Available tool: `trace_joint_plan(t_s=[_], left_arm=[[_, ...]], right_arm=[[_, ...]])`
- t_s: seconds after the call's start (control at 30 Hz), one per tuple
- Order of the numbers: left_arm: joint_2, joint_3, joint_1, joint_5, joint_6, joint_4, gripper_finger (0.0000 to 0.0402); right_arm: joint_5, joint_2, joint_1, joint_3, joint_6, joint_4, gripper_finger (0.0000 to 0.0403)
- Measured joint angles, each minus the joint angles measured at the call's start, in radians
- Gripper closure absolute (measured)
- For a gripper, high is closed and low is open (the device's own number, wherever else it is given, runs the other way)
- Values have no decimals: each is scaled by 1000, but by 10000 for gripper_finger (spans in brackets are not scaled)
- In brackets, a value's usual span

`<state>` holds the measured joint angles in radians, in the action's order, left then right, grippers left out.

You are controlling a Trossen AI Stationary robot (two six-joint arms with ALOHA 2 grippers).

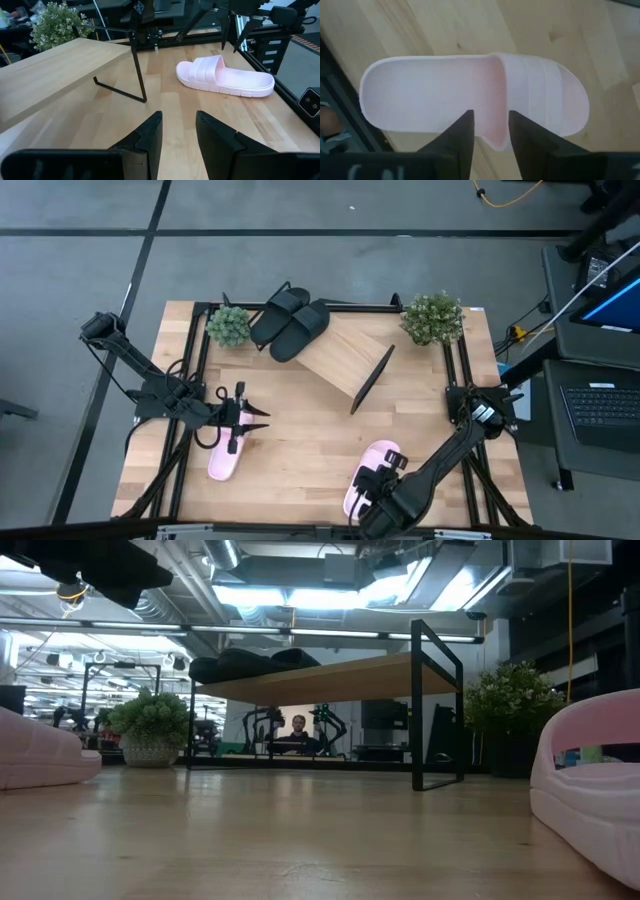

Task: Pick and place slides into the shelf
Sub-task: Put the left pink slide on the shelf

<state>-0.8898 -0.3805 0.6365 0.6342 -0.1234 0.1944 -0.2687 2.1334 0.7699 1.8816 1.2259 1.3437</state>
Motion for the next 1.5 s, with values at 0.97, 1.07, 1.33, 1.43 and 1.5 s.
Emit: trace_joint_plan(t_s=[0.97, 1.07, 1.33, 1.43, 1.5], left_arm=[[0, 0, -1, 0, 2, -28, 291], [0, 0, -1, 0, 2, -28, 292], [0, 0, -1, 0, 2, -28, 292], [0, 0, -1, 0, 2, -28, 292], [0, 0, -1, 0, 2, -28, 292]], right_arm=[[-22, 2, -15, -155, 55, -14, 298], [-21, 2, -15, -155, 66, 6, 298], [-23, 2, -15, -155, 109, 38, 298], [-24, 2, -15, -155, 131, 61, 299], [-24, 2, -15, -155, 131, 63, 303]])
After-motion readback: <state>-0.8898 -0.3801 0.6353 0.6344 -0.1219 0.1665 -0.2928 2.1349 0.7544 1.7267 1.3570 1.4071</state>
